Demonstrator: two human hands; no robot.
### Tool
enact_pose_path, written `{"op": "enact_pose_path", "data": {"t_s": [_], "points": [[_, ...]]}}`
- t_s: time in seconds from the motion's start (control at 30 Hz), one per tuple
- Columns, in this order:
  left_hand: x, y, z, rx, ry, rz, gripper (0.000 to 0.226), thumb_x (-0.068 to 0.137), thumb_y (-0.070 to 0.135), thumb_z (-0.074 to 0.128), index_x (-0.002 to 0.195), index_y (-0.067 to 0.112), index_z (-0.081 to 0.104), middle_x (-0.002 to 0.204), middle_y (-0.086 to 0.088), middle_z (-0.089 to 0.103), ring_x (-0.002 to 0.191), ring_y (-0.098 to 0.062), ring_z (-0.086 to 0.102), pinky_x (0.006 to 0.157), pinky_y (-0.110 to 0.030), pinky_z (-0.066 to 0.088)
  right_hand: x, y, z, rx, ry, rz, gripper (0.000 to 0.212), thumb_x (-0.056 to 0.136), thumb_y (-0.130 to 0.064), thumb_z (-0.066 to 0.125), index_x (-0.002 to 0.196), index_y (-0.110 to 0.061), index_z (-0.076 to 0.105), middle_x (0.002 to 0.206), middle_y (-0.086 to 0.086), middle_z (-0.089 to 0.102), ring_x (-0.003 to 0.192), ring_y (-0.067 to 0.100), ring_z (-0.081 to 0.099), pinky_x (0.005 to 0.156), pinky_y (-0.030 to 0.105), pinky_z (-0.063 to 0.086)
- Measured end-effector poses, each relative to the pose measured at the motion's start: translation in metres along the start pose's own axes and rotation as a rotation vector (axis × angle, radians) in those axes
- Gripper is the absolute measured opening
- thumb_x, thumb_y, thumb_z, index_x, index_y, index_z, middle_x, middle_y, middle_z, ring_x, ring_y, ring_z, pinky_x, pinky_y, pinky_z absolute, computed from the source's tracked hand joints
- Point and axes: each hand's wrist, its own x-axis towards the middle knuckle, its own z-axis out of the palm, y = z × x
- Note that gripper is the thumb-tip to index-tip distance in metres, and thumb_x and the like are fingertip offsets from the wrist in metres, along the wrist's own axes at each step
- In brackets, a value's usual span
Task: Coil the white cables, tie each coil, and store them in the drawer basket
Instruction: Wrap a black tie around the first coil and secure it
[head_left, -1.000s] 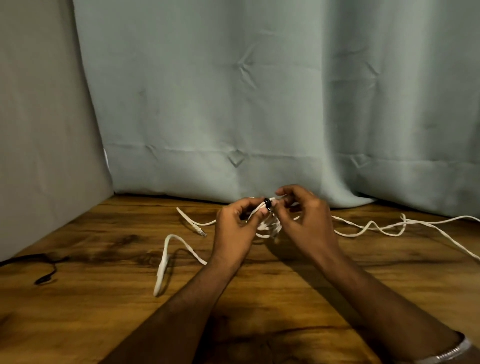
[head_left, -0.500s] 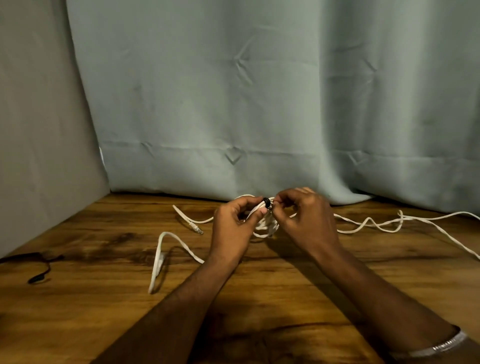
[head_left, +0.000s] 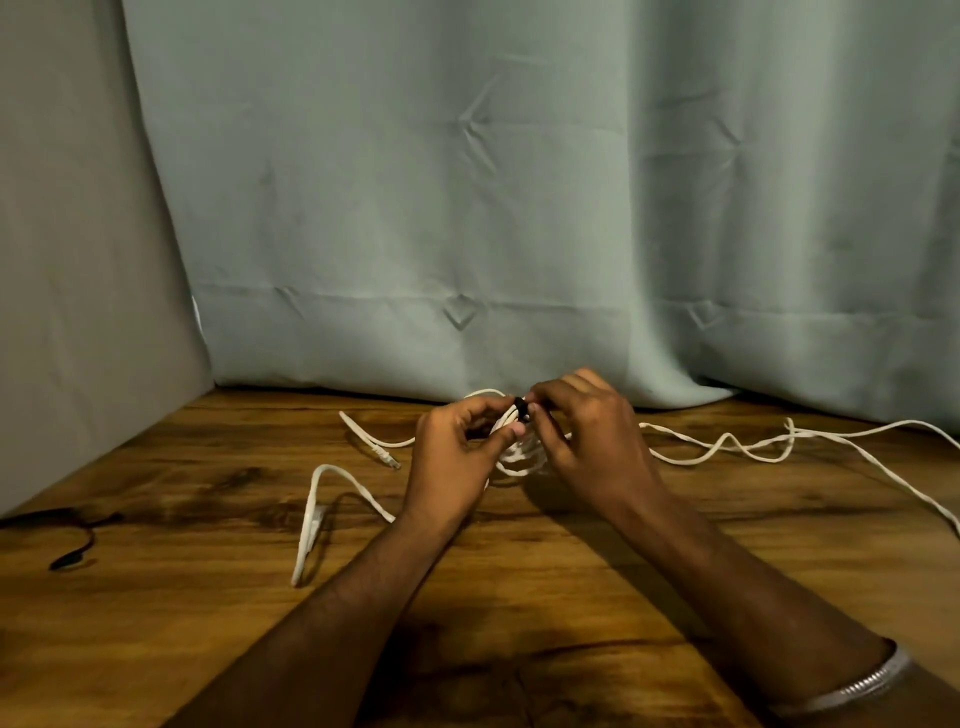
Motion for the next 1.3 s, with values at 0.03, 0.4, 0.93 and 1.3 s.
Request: {"op": "enact_pose_path", "data": {"t_s": [0.03, 0.4, 0.93, 1.3], "points": [[0.001, 0.000, 0.001, -0.061, 0.016, -0.030, 0.028, 0.080, 0.000, 0.079, 0.099, 0.021, 0.076, 0.093, 0.004, 0.079, 0.092, -0.010, 0.074, 0.085, -0.028, 0.059, 0.000, 0.000, 0.001, 0.075, 0.031, 0.062, 0.007, 0.092, -0.012, 0.071, 0.098, -0.011, 0.076, 0.088, 0.003, 0.071, 0.085, 0.021, 0.064, 0.071, 0.037, 0.054], [0.007, 0.002, 0.005, -0.497, 0.063, -0.262, 0.027, 0.082, -0.014, 0.069, 0.103, 0.002, 0.070, 0.092, -0.010, 0.077, 0.082, -0.015, 0.075, 0.072, -0.019, 0.057, -0.001, 0.004, 0.003, 0.274, 0.065, 0.323, 0.007, 0.084, -0.025, 0.083, 0.091, -0.023, 0.081, 0.085, -0.010, 0.074, 0.080, 0.003, 0.070, 0.078, 0.039, 0.060], [0.003, -0.001, 0.008, -0.400, -0.009, -0.197, 0.036, 0.076, -0.018, 0.072, 0.108, -0.003, 0.070, 0.100, -0.016, 0.077, 0.091, -0.021, 0.073, 0.082, -0.030, 0.060, 0.000, 0.001, -0.008, -0.120, 0.036, 0.045, 0.014, 0.085, -0.028, 0.067, 0.083, -0.014, 0.067, 0.080, 0.002, 0.066, 0.078, 0.023, 0.058, 0.062, 0.035, 0.047], [0.001, 0.011, -0.002, -0.268, -0.076, -0.142, 0.036, 0.082, -0.011, 0.072, 0.114, 0.003, 0.065, 0.096, -0.007, 0.079, 0.092, -0.018, 0.075, 0.078, -0.028, 0.058, 0.005, -0.004, -0.011, -0.169, -0.005, -0.108, 0.020, 0.097, -0.024, 0.055, 0.097, -0.009, 0.068, 0.088, 0.007, 0.065, 0.084, 0.023, 0.056, 0.068, 0.037, 0.047]]}}
